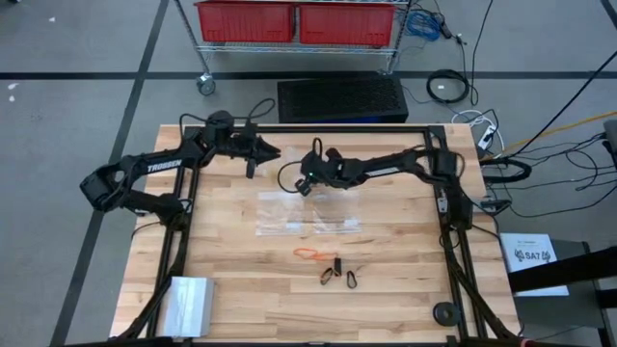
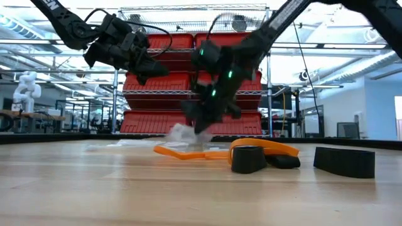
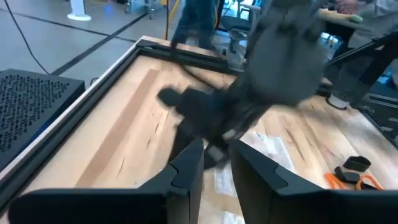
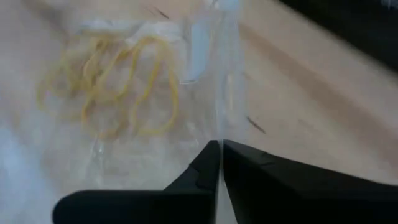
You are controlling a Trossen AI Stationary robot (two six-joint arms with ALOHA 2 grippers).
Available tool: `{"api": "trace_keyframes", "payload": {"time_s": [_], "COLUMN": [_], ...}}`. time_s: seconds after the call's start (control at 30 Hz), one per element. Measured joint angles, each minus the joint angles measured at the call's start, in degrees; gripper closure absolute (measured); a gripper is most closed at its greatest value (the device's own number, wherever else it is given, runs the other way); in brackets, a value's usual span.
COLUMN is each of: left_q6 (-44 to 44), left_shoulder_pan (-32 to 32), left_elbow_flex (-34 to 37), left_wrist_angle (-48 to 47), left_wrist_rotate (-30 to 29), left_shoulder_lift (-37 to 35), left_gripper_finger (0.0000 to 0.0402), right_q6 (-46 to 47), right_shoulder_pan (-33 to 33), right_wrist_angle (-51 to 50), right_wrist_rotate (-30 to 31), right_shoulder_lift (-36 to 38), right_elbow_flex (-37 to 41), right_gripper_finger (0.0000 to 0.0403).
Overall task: Sort rubber bands
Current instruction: Close the zip bag
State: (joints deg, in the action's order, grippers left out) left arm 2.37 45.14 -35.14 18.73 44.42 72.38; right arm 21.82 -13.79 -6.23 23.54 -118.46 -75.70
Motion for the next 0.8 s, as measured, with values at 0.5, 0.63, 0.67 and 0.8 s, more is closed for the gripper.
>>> {"api": "trace_keyframes", "payload": {"time_s": [0.5,0.63,0.67,0.8], "left_q6": [4.2,4.1,4.1,4.0], "left_shoulder_pan": [-3.1,-5.0,-5.2,-5.3], "left_elbow_flex": [0.0,0.0,0.0,0.0], "left_wrist_angle": [2.6,5.5,6.3,7.3], "left_wrist_rotate": [2.5,0.9,-0.8,-4.0], "left_shoulder_lift": [0.0,0.0,0.0,0.0], "left_gripper_finger": [0.0291,0.0255,0.0246,0.0222], "right_q6": [-23.4,-24.8,-25.2,-26.2], "right_shoulder_pan": [5.3,6.3,6.5,7.3], "right_wrist_angle": [-16.4,-17.1,-17.1,-17.5], "right_wrist_rotate": [0.7,0.6,0.7,0.7], "right_shoulder_lift": [22.8,25.3,25.7,26.3], "right_elbow_flex": [-0.1,-0.1,-0.1,-0.1], "right_gripper_finger": [0.0401,0.0402,0.0402,0.0402]}}
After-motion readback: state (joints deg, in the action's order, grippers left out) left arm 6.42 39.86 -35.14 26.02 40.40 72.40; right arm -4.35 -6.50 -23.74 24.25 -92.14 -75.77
